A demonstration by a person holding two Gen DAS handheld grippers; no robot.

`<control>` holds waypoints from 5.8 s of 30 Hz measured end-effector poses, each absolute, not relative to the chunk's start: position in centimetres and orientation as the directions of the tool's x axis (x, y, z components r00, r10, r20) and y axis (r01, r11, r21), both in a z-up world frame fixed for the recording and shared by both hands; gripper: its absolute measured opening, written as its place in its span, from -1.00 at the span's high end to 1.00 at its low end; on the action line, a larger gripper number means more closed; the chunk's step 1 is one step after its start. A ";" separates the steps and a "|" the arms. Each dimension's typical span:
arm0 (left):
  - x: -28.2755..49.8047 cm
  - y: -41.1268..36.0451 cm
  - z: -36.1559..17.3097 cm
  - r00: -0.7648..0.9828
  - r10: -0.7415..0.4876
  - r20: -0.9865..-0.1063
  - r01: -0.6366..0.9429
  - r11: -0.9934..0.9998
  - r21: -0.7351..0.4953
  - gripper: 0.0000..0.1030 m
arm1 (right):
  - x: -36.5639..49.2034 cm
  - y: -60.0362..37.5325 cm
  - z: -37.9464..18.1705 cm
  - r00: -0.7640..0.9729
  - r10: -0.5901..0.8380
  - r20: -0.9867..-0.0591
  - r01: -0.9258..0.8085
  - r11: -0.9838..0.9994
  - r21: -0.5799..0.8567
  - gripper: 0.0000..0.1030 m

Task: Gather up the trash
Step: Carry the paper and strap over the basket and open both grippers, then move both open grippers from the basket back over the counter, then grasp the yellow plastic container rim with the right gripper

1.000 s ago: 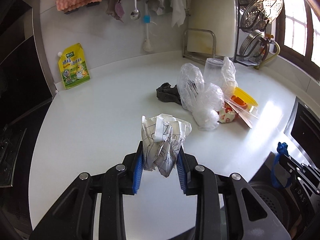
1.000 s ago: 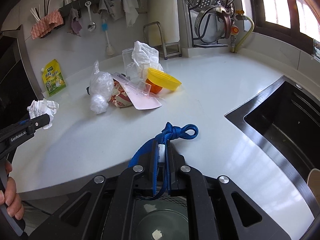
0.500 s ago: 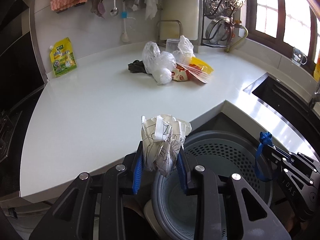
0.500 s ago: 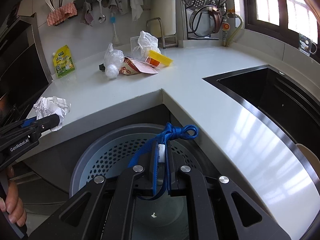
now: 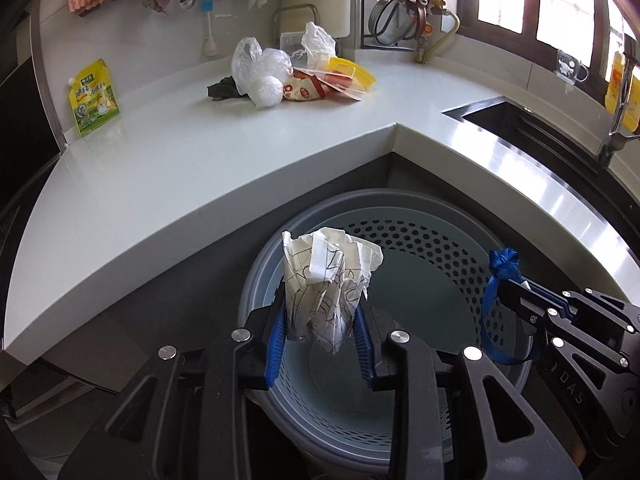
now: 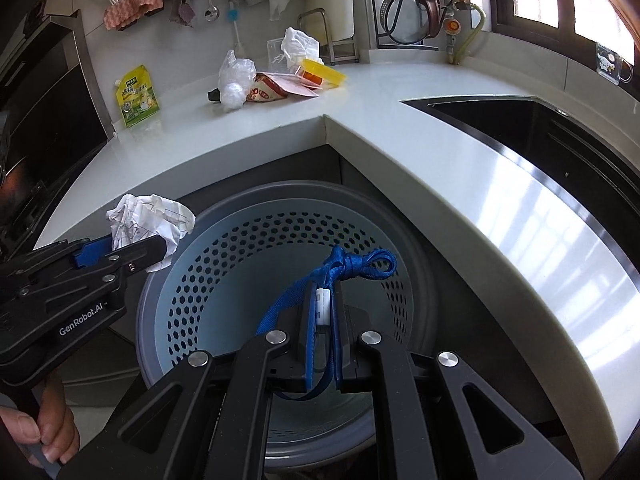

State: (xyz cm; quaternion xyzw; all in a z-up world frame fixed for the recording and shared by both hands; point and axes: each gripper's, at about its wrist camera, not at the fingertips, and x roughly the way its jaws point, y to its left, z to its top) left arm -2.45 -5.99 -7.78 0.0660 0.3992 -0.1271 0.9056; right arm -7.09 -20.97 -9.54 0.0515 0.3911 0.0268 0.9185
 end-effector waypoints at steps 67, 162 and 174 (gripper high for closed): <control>-0.2 -2.0 -1.7 0.736 -0.182 -0.652 0.194 0.979 -0.054 -0.74 | -4.6 -22.5 -6.3 0.772 0.099 -0.628 0.017 0.984 0.176 -0.13; 22.9 -5.9 -2.0 0.736 -0.021 -0.676 0.050 0.998 0.024 -0.86 | 26.1 -24.8 -1.5 0.709 0.245 -0.662 -0.162 0.969 0.185 -0.31; 24.6 -7.0 -2.4 0.739 0.012 -0.674 0.014 0.999 0.034 -0.71 | 26.0 -25.4 -1.4 0.712 0.255 -0.654 -0.156 0.966 0.207 -0.31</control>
